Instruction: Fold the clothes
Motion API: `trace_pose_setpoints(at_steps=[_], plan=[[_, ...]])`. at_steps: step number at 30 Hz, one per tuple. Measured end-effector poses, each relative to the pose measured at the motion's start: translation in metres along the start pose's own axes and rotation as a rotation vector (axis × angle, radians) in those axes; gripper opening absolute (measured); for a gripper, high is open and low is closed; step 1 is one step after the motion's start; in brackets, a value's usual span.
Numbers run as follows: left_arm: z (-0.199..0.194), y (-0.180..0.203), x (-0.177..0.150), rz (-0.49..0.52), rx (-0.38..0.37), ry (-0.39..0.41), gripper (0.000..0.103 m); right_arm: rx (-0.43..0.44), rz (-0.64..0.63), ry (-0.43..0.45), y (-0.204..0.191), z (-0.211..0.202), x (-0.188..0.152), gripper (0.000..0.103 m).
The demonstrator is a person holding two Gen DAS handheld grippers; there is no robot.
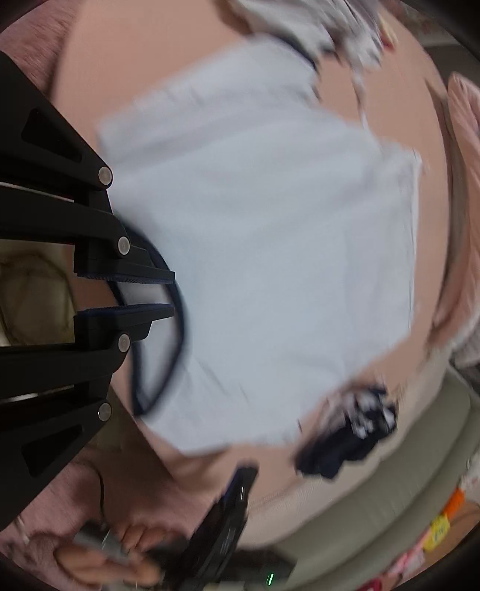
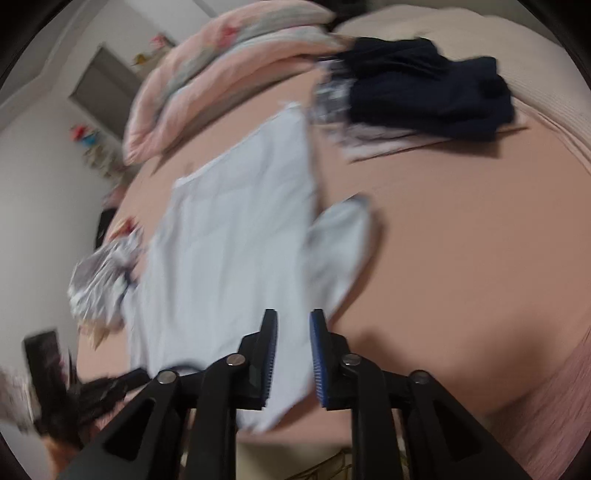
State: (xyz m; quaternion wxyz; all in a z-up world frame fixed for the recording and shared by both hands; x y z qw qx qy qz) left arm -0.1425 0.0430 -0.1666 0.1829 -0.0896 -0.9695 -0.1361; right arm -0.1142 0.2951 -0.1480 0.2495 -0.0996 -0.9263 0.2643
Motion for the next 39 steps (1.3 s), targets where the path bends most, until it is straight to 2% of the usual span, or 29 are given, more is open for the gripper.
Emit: trace_pose_setpoints(at_steps=[3, 4, 7, 8, 9, 10, 13, 16, 18, 20, 22, 23, 25, 26, 27, 28, 29, 30, 32, 35, 37, 39], plan=[[0.010, 0.034, 0.015, 0.051, -0.024, 0.003, 0.009, -0.041, -0.008, -0.014, 0.015, 0.019, 0.025, 0.023], [0.013, 0.043, 0.019, 0.056, -0.033, 0.002, 0.009, -0.032, -0.002, -0.037, 0.021, 0.027, 0.027, 0.030], [0.022, 0.063, 0.025, 0.058, -0.066, 0.001, 0.009, 0.052, 0.035, -0.119, 0.034, 0.056, 0.024, 0.037], [0.024, 0.066, 0.027, 0.053, -0.081, 0.000, 0.009, 0.083, 0.015, -0.114, 0.031, 0.058, 0.023, 0.037], [0.022, 0.068, 0.024, 0.052, -0.093, -0.002, 0.009, 0.112, -0.018, -0.098, 0.027, 0.058, 0.022, 0.024], [0.023, 0.070, 0.022, 0.051, -0.081, -0.002, 0.009, 0.126, -0.051, -0.113, 0.021, 0.059, 0.021, 0.002], [0.024, 0.062, 0.020, -0.005, -0.016, 0.019, 0.009, 0.144, -0.225, -0.088, -0.012, 0.046, 0.025, 0.003], [0.016, 0.045, 0.020, -0.136, -0.144, 0.054, 0.009, 0.209, -0.410, -0.097, -0.050, 0.037, 0.024, 0.003], [0.012, 0.051, 0.024, -0.121, -0.168, 0.073, 0.010, 0.251, -0.441, -0.083, -0.062, 0.029, 0.023, 0.003], [0.009, 0.061, 0.029, -0.096, -0.185, 0.097, 0.022, 0.284, -0.377, -0.063, -0.052, 0.027, 0.027, 0.003], [0.008, 0.075, 0.037, -0.069, -0.214, 0.125, 0.052, 0.279, -0.333, -0.062, -0.039, 0.027, 0.028, 0.003], [0.009, 0.081, 0.040, -0.056, -0.218, 0.133, 0.055, 0.264, -0.323, -0.063, -0.035, 0.028, 0.027, 0.003], [0.016, 0.095, 0.047, -0.006, -0.166, 0.141, 0.055, 0.255, -0.294, -0.053, -0.024, 0.021, 0.027, 0.003], [0.020, 0.100, 0.048, 0.027, -0.143, 0.139, 0.054, 0.275, -0.268, -0.033, -0.019, 0.014, 0.028, 0.003], [0.026, 0.106, 0.048, 0.062, -0.121, 0.135, 0.043, 0.288, -0.253, -0.014, -0.016, 0.008, 0.030, 0.003], [0.031, 0.111, 0.049, 0.096, -0.098, 0.131, 0.011, 0.297, -0.243, 0.004, -0.013, 0.002, 0.033, 0.003], [0.036, 0.110, 0.049, 0.099, -0.070, 0.125, 0.005, 0.307, -0.232, 0.021, -0.010, -0.004, 0.036, 0.003], [0.040, 0.109, 0.049, 0.096, -0.040, 0.117, 0.005, 0.298, -0.231, 0.032, -0.008, -0.007, 0.037, 0.003], [0.040, 0.091, 0.048, 0.014, -0.020, 0.126, 0.005, 0.274, -0.222, 0.045, -0.008, -0.007, 0.037, 0.003], [0.035, 0.057, 0.044, -0.100, 0.013, 0.140, 0.005, 0.240, -0.147, 0.092, 0.009, -0.016, 0.044, 0.003], [0.035, 0.038, 0.040, -0.135, 0.040, 0.128, 0.005, 0.207, -0.093, 0.124, 0.021, -0.020, 0.050, 0.003], [0.040, 0.029, 0.035, -0.166, 0.025, 0.088, 0.004, 0.189, -0.063, 0.081, 0.030, -0.013, 0.050, 0.003]])
Point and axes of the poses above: each gripper's, at about its wrist camera, not at the fingertips, and z roughly the way its jaws point, y to its right, x to its top, the point moved 4 cm from there along z, roughly the way its jaws point, and after that the axes turned 6 degrees about x, right-handed, at the moved point
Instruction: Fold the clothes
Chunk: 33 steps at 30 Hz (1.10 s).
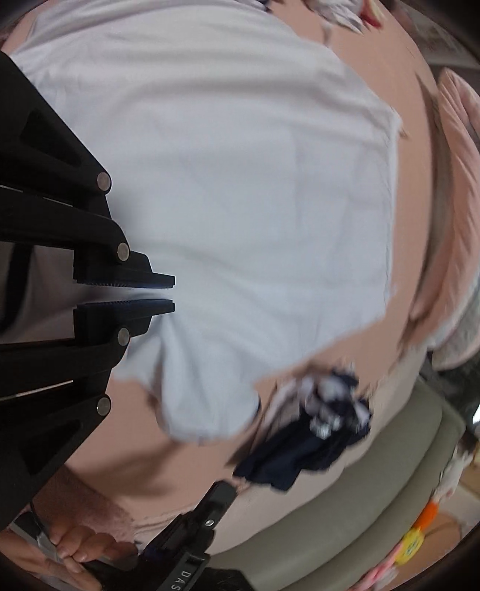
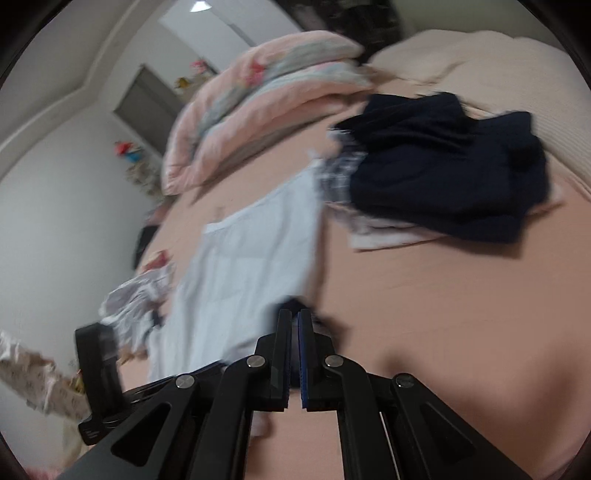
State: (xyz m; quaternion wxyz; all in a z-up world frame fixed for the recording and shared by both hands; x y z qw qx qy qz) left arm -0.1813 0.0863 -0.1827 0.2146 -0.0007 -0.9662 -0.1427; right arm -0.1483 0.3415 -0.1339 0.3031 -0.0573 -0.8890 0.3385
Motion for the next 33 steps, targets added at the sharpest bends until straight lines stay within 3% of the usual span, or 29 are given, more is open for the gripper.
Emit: trace_pose_setpoints(at_steps=[3, 4, 5, 6, 7, 12, 14, 15, 16, 20, 25, 27, 28, 30, 33], plan=[[-0.001, -0.003, -0.004, -0.029, -0.042, -0.002, 0.004, 0.122, 0.089, -0.095, 0.002, 0.016, -0.013, 0.004], [-0.002, -0.003, -0.005, -0.039, -0.057, -0.002, 0.004, 0.177, 0.125, -0.123, 0.001, 0.022, -0.018, 0.012], [-0.003, -0.004, -0.006, -0.048, -0.071, -0.002, 0.004, 0.164, 0.143, -0.133, 0.003, 0.024, -0.023, 0.019], [-0.004, -0.002, -0.007, -0.037, -0.081, 0.002, 0.004, 0.129, 0.155, -0.136, 0.006, 0.025, -0.029, 0.037], [-0.007, 0.001, -0.007, -0.022, -0.090, 0.007, 0.004, 0.093, 0.168, -0.140, 0.008, 0.025, -0.035, 0.044], [-0.012, 0.023, -0.010, 0.037, -0.197, 0.009, 0.005, -0.003, 0.159, -0.112, 0.017, 0.027, -0.042, 0.049], [-0.010, 0.030, -0.014, 0.069, -0.202, 0.006, 0.005, -0.013, 0.114, -0.136, 0.018, 0.040, -0.038, 0.048], [-0.008, 0.032, -0.016, 0.075, -0.195, -0.004, 0.005, -0.009, 0.078, -0.171, 0.014, 0.050, -0.038, 0.030], [-0.005, 0.034, -0.017, 0.080, -0.188, -0.015, 0.005, -0.024, 0.031, -0.189, 0.008, 0.054, -0.039, 0.003], [-0.010, 0.035, -0.019, 0.091, -0.196, -0.015, 0.005, -0.134, -0.157, -0.191, -0.012, 0.049, -0.046, 0.003], [-0.010, 0.046, -0.022, 0.146, -0.221, -0.030, 0.005, -0.313, -0.349, 0.060, -0.021, -0.033, -0.021, 0.003], [-0.004, 0.058, -0.031, 0.197, -0.233, -0.063, 0.005, -0.372, -0.382, 0.112, -0.014, -0.056, -0.015, 0.003], [0.001, 0.065, -0.037, 0.225, -0.238, -0.091, 0.005, -0.406, -0.369, 0.114, -0.009, -0.058, -0.014, 0.003], [0.027, 0.075, -0.054, 0.287, -0.175, -0.195, 0.005, -0.480, -0.302, 0.047, 0.012, -0.047, -0.016, 0.003], [0.025, 0.077, -0.052, 0.286, -0.171, -0.199, 0.005, -0.548, -0.203, -0.009, 0.041, -0.042, -0.017, 0.004]])
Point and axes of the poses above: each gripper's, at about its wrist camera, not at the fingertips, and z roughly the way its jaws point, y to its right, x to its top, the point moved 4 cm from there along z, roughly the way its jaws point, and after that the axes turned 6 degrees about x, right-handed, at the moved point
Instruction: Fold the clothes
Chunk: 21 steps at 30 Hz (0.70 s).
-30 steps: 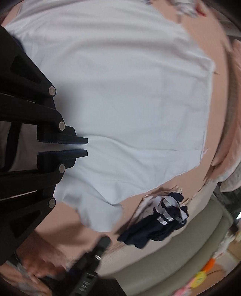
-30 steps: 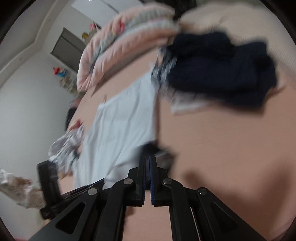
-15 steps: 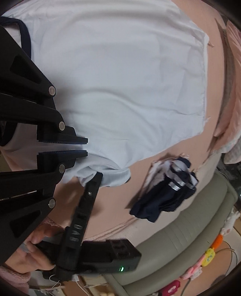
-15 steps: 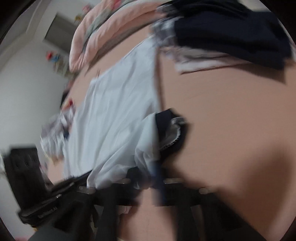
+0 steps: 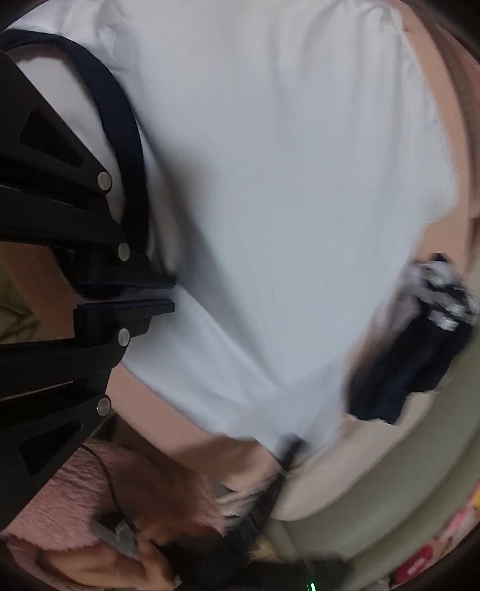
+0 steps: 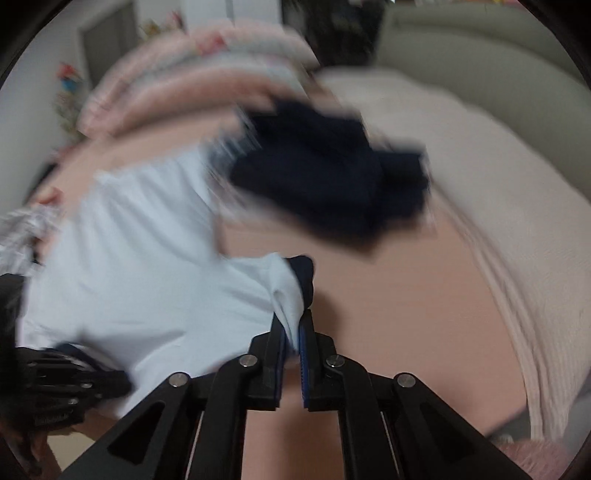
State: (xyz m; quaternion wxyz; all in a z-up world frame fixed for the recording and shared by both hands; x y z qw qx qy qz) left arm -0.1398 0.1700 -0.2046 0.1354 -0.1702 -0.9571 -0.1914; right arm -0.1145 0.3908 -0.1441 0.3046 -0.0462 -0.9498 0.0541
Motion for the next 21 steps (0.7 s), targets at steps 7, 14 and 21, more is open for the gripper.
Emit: trace_pose_setpoints(at_steps=[7, 14, 21], plan=[[-0.020, 0.025, 0.014, 0.070, -0.027, 0.055, 0.005, 0.177, 0.309, 0.094, 0.049, -0.031, 0.001, 0.011], [0.017, 0.058, 0.025, 0.186, 0.107, -0.035, 0.005, 0.374, 0.248, -0.217, -0.005, 0.020, -0.033, 0.011], [-0.001, 0.050, 0.006, 0.173, -0.059, -0.042, 0.005, 0.402, 0.248, -0.222, -0.015, 0.037, -0.028, 0.012]])
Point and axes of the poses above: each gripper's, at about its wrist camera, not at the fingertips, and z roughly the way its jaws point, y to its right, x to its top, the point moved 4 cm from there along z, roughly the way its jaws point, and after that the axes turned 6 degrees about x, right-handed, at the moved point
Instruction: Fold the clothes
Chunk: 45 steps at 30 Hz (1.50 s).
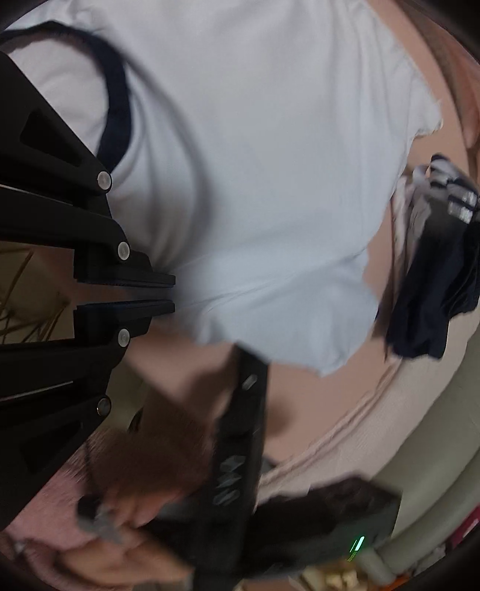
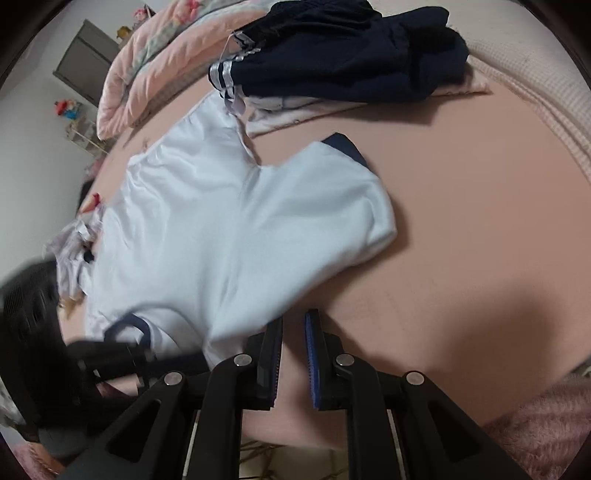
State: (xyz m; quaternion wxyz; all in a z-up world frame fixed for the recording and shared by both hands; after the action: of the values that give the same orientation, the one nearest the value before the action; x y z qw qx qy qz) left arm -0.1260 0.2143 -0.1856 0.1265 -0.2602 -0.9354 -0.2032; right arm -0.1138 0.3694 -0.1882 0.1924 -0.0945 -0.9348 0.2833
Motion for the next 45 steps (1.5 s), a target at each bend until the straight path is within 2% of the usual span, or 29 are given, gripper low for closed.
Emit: trace_pose_setpoints(at_steps=[2, 4, 6, 8, 9, 10, 11, 12, 13, 15, 16, 18, 20, 22, 25, 28, 30, 32, 34, 38, 39, 41, 44, 45], plan=[[-0.010, -0.006, 0.005, -0.025, -0.010, 0.045, 0.005, 0.105, 0.048, 0.039, 0.001, -0.002, 0.003, 0.012], [-0.017, -0.011, 0.012, -0.058, -0.025, 0.081, 0.005, 0.174, 0.049, 0.094, -0.005, -0.007, 0.013, 0.012], [-0.022, -0.011, 0.016, -0.073, -0.044, 0.112, 0.006, 0.144, 0.011, 0.116, -0.012, -0.006, 0.020, 0.012], [-0.026, -0.008, 0.019, -0.073, -0.050, 0.139, 0.011, 0.126, -0.021, 0.126, -0.017, -0.008, 0.022, 0.012], [-0.027, -0.006, 0.020, -0.069, -0.041, 0.156, 0.019, 0.145, -0.022, 0.131, -0.018, -0.013, 0.020, 0.012], [-0.022, -0.006, 0.021, -0.064, 0.003, 0.150, 0.030, 0.164, -0.022, 0.145, -0.020, -0.016, 0.018, 0.012], [-0.016, -0.006, 0.023, -0.058, 0.054, 0.140, 0.034, 0.158, -0.031, 0.152, -0.022, -0.015, 0.018, 0.013], [-0.005, -0.008, 0.026, -0.056, 0.101, 0.115, 0.034, 0.144, -0.042, 0.156, -0.023, -0.013, 0.017, 0.018], [0.006, -0.011, 0.029, -0.054, 0.148, 0.087, 0.034, 0.079, -0.051, 0.125, -0.020, -0.006, 0.014, 0.028], [-0.003, -0.019, 0.033, -0.117, 0.093, 0.128, 0.034, -0.048, -0.034, 0.031, -0.006, 0.006, 0.003, 0.029], [-0.012, -0.023, 0.034, -0.148, 0.075, 0.157, 0.034, -0.044, -0.025, 0.017, -0.003, 0.005, 0.000, 0.029], [-0.029, -0.032, 0.032, -0.190, 0.038, 0.208, 0.034, 0.031, -0.008, 0.029, -0.004, -0.004, -0.003, 0.029], [-0.042, -0.041, 0.027, -0.199, 0.007, 0.233, 0.034, 0.161, 0.024, 0.059, -0.008, -0.014, -0.002, 0.029], [-0.050, -0.049, 0.021, -0.196, -0.004, 0.237, 0.034, 0.202, 0.036, 0.060, -0.010, -0.013, -0.001, 0.037], [-0.050, -0.055, 0.014, -0.194, 0.014, 0.247, 0.034, 0.174, 0.016, -0.002, -0.019, 0.004, 0.000, 0.039], [-0.033, -0.051, 0.008, -0.166, 0.096, 0.175, 0.034, 0.148, -0.056, -0.041, -0.039, 0.020, -0.003, 0.039], [-0.027, -0.051, 0.004, -0.156, 0.116, 0.154, 0.034, 0.048, -0.135, -0.020, -0.043, 0.027, -0.007, 0.039], [-0.024, -0.053, 0.001, -0.149, 0.125, 0.151, 0.034, -0.107, -0.200, -0.019, -0.042, 0.033, -0.013, 0.034], [-0.025, -0.052, 0.000, -0.132, 0.134, 0.145, 0.034, -0.136, -0.176, -0.027, -0.037, 0.028, -0.020, 0.028], [-0.027, -0.053, -0.002, -0.115, 0.136, 0.146, 0.034, -0.177, -0.134, -0.058, -0.024, 0.013, -0.040, 0.027], [-0.028, -0.053, -0.003, -0.118, 0.133, 0.149, 0.034, -0.184, -0.127, -0.063, -0.023, 0.009, -0.043, 0.027], [-0.030, -0.054, -0.004, -0.123, 0.126, 0.157, 0.034, -0.136, -0.097, -0.029, -0.021, -0.001, -0.042, 0.027], [-0.037, -0.049, -0.002, -0.118, 0.104, 0.196, 0.034, -0.036, 0.042, 0.094, -0.003, -0.022, -0.025, 0.031], [-0.038, -0.046, 0.000, -0.120, 0.089, 0.203, 0.034, -0.005, 0.123, 0.131, 0.010, -0.027, -0.017, 0.031]])
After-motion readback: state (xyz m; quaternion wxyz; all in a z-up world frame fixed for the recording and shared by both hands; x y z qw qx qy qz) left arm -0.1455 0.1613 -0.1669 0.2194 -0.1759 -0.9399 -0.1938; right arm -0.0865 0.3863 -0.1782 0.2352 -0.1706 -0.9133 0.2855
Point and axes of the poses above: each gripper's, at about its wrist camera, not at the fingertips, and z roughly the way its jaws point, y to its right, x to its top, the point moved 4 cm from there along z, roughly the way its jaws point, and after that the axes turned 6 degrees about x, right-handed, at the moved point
